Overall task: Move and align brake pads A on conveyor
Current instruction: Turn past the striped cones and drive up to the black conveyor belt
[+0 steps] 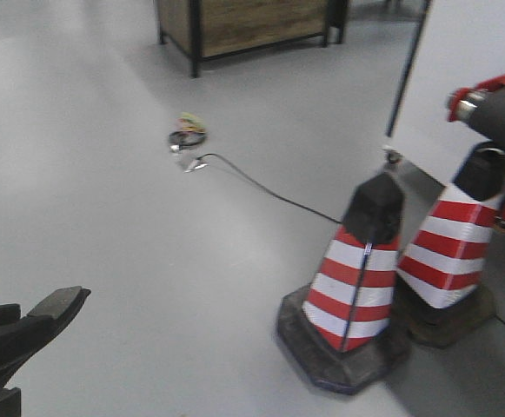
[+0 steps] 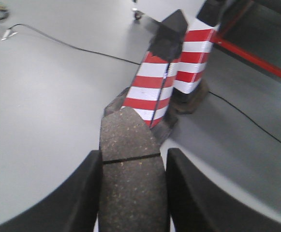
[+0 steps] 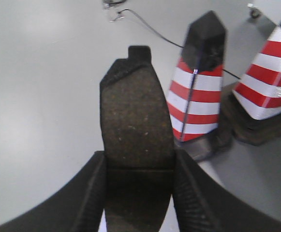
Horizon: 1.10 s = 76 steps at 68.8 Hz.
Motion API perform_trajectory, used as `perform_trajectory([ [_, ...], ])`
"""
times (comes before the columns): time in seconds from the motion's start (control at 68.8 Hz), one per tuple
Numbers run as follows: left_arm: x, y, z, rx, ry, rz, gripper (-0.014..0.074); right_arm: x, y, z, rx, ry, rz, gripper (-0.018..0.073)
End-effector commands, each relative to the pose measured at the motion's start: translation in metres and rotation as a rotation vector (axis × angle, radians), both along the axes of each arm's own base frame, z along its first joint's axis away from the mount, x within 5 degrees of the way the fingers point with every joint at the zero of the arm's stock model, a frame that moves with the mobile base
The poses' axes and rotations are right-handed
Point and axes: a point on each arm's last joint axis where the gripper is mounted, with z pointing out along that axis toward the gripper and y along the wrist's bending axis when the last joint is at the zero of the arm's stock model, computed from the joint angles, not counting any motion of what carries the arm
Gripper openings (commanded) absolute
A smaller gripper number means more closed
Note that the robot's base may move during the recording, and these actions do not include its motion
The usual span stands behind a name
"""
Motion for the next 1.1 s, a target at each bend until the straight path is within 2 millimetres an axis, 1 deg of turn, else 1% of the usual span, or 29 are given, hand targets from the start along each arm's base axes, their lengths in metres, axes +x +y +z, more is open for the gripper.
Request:
perform_trajectory([
  [0.0, 0.0031, -0.0026, 0.0173, -0.07, -0.103, -0.002, -0.0006, 0.0046, -0.0002, 0.0171, 0.009, -0.122, -0.003, -0.0006],
  [1.09, 0.0031, -0.0026, 0.0173, -0.07, -0.103, -0.002, -0.0006, 0.0046, -0.0002, 0.0171, 0.009, -0.122, -0.003, -0.0006],
])
